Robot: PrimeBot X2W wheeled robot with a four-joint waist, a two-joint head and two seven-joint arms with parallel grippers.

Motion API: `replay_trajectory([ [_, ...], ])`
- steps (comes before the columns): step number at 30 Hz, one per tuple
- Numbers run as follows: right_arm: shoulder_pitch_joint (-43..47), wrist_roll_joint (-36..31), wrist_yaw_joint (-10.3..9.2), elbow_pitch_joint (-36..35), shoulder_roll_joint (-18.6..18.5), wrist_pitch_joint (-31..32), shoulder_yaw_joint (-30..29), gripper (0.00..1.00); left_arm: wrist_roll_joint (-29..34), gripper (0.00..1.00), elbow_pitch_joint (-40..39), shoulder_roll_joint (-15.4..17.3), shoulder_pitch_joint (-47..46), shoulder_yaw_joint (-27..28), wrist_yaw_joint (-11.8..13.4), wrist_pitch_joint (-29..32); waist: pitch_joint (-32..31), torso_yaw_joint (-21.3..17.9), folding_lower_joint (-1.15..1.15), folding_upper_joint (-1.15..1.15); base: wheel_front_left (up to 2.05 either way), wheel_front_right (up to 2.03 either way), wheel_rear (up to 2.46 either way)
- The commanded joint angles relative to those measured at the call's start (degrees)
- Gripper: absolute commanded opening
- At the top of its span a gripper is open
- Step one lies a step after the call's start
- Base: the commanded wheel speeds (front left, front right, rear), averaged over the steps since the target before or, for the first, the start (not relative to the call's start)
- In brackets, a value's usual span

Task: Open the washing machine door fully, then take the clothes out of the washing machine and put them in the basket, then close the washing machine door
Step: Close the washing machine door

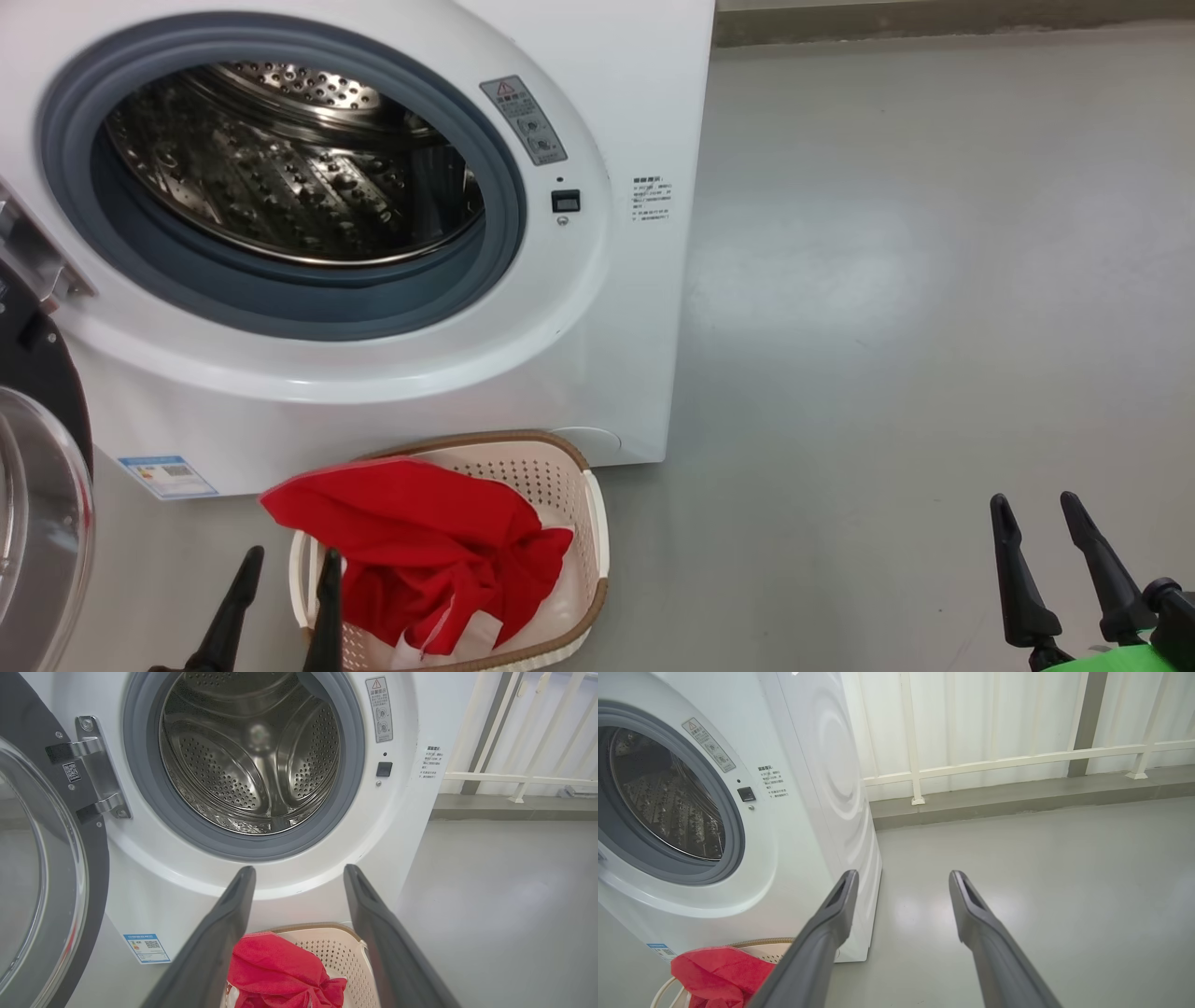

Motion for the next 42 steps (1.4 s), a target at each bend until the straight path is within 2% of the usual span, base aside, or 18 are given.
replay_trajectory([
  [1, -0.7, 0.1, 0.37, -1.5, -1.2, -0.4, 1.2, 1.00, 0.3, 1.00, -1.3, 0.2, -1.4, 2.1, -0.3, -0.7, 0.0, 0.0, 0.00, 0.00, -0.83, 0.83, 0.00],
  [17, -0.8, 0.1, 0.37, -1.5, -1.1, -0.4, 1.3, 1.00, -0.7, 1.00, -1.6, 0.1, -1.2, 2.2, -0.3, -0.7, 0.2, 0.3, 0.00, 0.00, -1.32, 1.32, 0.00],
  [34, -0.9, 0.2, 0.37, -1.4, -1.4, -0.4, 2.1, 1.00, -2.4, 1.00, -0.3, 0.1, -1.3, 2.3, 0.0, -0.7, -0.4, 1.7, 0.00, 0.00, -0.12, 0.12, 0.00],
  [42, -1.6, 0.4, 0.37, -0.8, -2.2, -0.4, 4.2, 1.00, -3.9, 1.00, 0.1, 0.1, -0.4, 1.0, 1.8, -0.7, -0.9, 5.9, 0.00, 0.00, 0.00, 0.00, 0.00],
])
